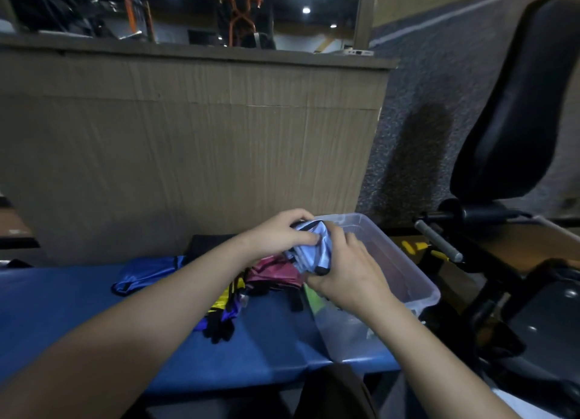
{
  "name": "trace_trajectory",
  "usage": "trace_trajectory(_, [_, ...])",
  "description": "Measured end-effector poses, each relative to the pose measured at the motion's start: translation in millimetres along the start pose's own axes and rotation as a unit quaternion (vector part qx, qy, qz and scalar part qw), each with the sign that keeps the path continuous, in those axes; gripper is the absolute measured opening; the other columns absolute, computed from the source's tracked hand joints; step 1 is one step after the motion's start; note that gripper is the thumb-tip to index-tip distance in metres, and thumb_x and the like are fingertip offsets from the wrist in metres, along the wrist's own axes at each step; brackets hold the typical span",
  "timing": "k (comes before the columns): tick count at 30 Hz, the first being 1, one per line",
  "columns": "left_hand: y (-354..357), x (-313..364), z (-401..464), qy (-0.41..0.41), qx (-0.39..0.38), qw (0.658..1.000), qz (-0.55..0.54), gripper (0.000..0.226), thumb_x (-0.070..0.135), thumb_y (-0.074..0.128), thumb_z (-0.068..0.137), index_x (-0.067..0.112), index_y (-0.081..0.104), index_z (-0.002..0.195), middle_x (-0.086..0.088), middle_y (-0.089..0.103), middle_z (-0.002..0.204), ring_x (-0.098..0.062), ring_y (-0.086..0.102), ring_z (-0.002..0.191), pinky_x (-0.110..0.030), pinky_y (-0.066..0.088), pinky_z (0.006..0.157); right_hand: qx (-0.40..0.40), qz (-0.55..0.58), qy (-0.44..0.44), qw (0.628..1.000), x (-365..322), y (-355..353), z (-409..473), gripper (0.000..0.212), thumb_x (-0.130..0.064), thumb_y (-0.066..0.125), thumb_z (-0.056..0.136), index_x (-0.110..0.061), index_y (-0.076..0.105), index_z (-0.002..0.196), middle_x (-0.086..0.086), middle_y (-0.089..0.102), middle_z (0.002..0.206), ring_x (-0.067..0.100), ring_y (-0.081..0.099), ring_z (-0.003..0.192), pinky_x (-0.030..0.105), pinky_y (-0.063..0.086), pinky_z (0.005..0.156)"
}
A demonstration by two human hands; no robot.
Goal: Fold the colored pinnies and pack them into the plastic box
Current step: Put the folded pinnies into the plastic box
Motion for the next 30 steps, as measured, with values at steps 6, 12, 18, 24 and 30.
trace_trajectory(6, [50,-1,61,-0.007,-0.054,0.996,0.077,0.019,0.024,0.073,0.080,0.032,0.067,0.096,0.010,0.070,0.096,-0.005,0.064,0.088,-0.023,0.050,0.081,-0.044,0.002,0.090,0.995,56,-5,6,0.086,-0.048,0.074,0.074,-0.027,0.027,0.143,0.007,0.051,0.125,0.032,0.050,0.121,0.042,0.047,0.091])
trace_trajectory(12, [76,-20,97,-0.051,-0.137,0.967,0.207,0.023,0.026,0.067,0.087,0.021,0.066,0.109,-0.002,0.071,0.106,-0.020,0.068,0.095,-0.033,0.053,0.080,-0.129,0.010,0.141,0.982,89,16,19,0.096,-0.056,0.072,0.076,-0.026,0.015,0.148,0.011,0.052,0.126,0.035,0.054,0.120,0.043,0.049,0.092])
trace_trajectory(18, [88,-36,93,-0.015,-0.145,0.881,0.450,0.048,0.046,0.066,0.086,0.035,0.057,0.132,0.000,0.049,0.131,-0.023,0.053,0.122,-0.034,0.045,0.094,-0.255,-0.020,0.142,0.956,105,33,21,0.112,-0.086,0.054,0.069,-0.046,-0.006,0.154,-0.003,0.057,0.140,0.022,0.053,0.130,0.040,0.045,0.094])
trace_trajectory(24, [63,-26,79,0.022,-0.079,0.925,0.372,0.030,0.037,0.063,0.089,0.034,0.064,0.119,0.005,0.058,0.123,-0.015,0.056,0.117,-0.029,0.044,0.093,-0.186,-0.051,0.116,0.974,82,20,16,0.091,-0.080,0.050,0.079,-0.040,0.015,0.153,-0.001,0.058,0.137,0.028,0.057,0.122,0.042,0.045,0.091])
trace_trajectory(30, [12,-29,26,0.053,0.050,0.945,0.320,0.019,0.033,0.064,0.087,0.034,0.069,0.106,0.018,0.056,0.094,-0.004,0.053,0.093,-0.024,0.043,0.085,-0.100,-0.032,0.047,0.993,28,8,14,0.069,-0.071,0.052,0.085,-0.038,0.034,0.142,0.000,0.059,0.131,0.030,0.057,0.120,0.042,0.046,0.089])
Point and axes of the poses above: each hand's wrist, its own z-axis towards the middle knuckle, its own y-axis out of the palm, x = y × z, the point moved 1 cm from there along z, towards the middle knuckle
